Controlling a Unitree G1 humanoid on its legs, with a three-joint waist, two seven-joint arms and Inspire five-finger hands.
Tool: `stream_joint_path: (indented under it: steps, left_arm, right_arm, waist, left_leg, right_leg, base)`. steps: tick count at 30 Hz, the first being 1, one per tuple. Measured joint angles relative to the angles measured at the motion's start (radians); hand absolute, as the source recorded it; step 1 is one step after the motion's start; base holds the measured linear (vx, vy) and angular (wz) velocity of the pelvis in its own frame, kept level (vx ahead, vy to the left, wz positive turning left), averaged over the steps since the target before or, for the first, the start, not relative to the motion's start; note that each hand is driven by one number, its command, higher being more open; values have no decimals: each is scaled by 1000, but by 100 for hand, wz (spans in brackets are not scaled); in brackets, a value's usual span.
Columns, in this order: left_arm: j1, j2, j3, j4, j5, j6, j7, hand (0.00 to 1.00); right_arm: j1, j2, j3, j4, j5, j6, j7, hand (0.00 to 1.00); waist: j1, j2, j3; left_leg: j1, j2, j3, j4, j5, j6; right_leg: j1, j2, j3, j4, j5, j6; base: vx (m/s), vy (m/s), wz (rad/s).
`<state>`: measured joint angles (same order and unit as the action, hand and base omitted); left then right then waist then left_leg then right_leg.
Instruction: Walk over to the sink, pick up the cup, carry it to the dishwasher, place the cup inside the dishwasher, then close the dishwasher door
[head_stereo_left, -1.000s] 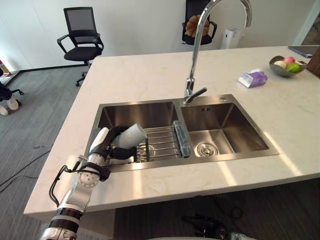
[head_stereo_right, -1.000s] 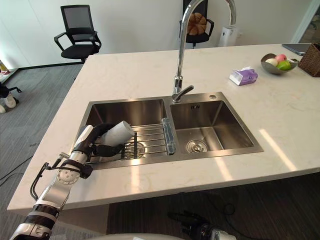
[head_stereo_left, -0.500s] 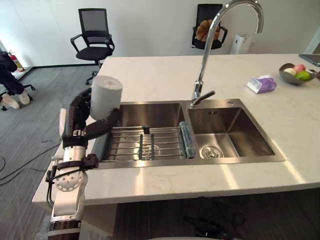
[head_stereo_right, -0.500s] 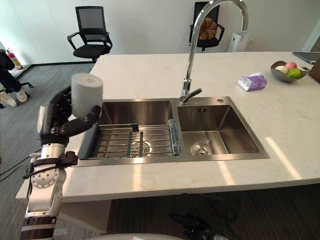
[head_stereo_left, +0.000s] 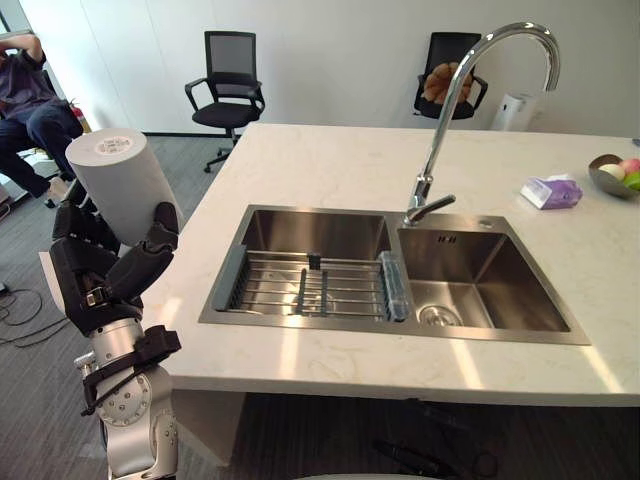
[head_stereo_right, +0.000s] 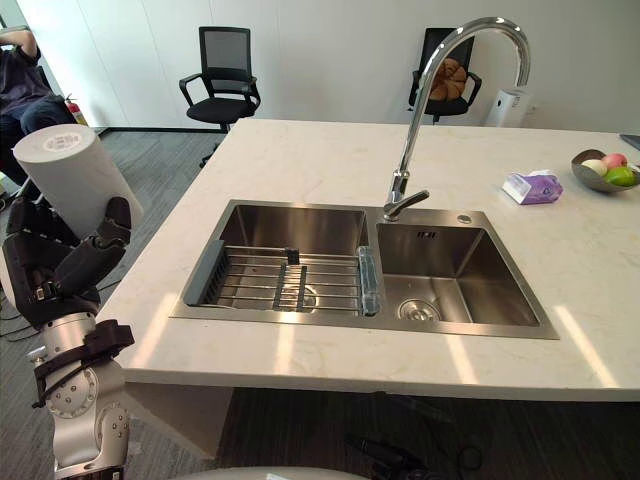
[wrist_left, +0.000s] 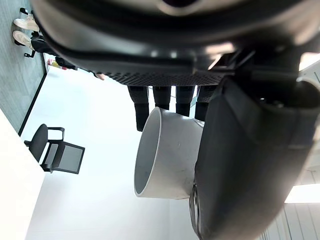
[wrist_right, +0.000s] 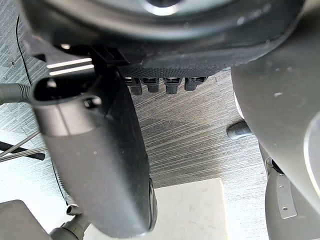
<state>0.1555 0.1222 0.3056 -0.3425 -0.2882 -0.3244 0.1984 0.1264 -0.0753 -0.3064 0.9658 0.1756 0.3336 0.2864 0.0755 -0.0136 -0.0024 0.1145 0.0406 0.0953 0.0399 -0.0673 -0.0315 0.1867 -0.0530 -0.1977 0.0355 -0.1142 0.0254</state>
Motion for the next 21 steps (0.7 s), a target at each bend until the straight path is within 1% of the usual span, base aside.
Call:
stream_joint_path:
  steps: [6, 15, 17, 18, 20, 21]
  left_arm:
    - [0, -4, -2, -57, 17, -29, 17, 0]
    - [0, -11, -2, -57, 16, -30, 28, 0]
    - [18, -13, -2, -81, 17, -27, 40, 0]
    - [29, -16, -2, -95, 20, -27, 41, 0]
    - [72, -24, -3, -164, 39, -20, 37, 0]
    - [81, -26, -3, -182, 40, -19, 36, 0]
  right_arm:
    - [0, 4, -2, 2, 0, 5, -3, 100]
    - [1, 6, 1, 3, -1, 7, -13, 100]
    - [-1, 9, 0, 3, -9, 5, -11, 100]
    - [-2, 10, 0, 3, -17, 3, -10, 100]
    - [-11, 12, 12, 2, -86, -3, 5, 100]
    - [-17, 12, 24, 1, -107, -3, 10, 100]
  waist:
    - [6, 0, -2]
    - [9, 0, -5]
    - [12, 0, -4]
    - [13, 0, -3]
    - [21, 9, 14]
    - [25, 10, 27]
  left_leg:
    - [-1, -1, -2, 0, 0, 0]
    - [-3, -1, -2, 1, 0, 1]
    - [-9, 0, -5, 10, -3, 2]
    - [-17, 1, -7, 27, -12, 2]
    - [-88, 12, -34, 166, -67, 0]
    - [-107, 14, -48, 207, -77, -2]
  right_leg:
    - [0, 0, -2, 0, 0, 0]
    - [0, -1, -2, 0, 0, 0]
    - [1, -1, -4, 0, 0, 0]
    - [2, 0, -6, 0, 0, 0]
    - [12, 6, -33, 3, 0, 0]
    - [19, 7, -47, 3, 0, 0]
  base:
    - [-6, -3, 0]
    - [-32, -15, 0]
    - [-12, -12, 2]
    - [-22, -20, 10]
    - [-30, -12, 31]
    - [-57, -18, 61]
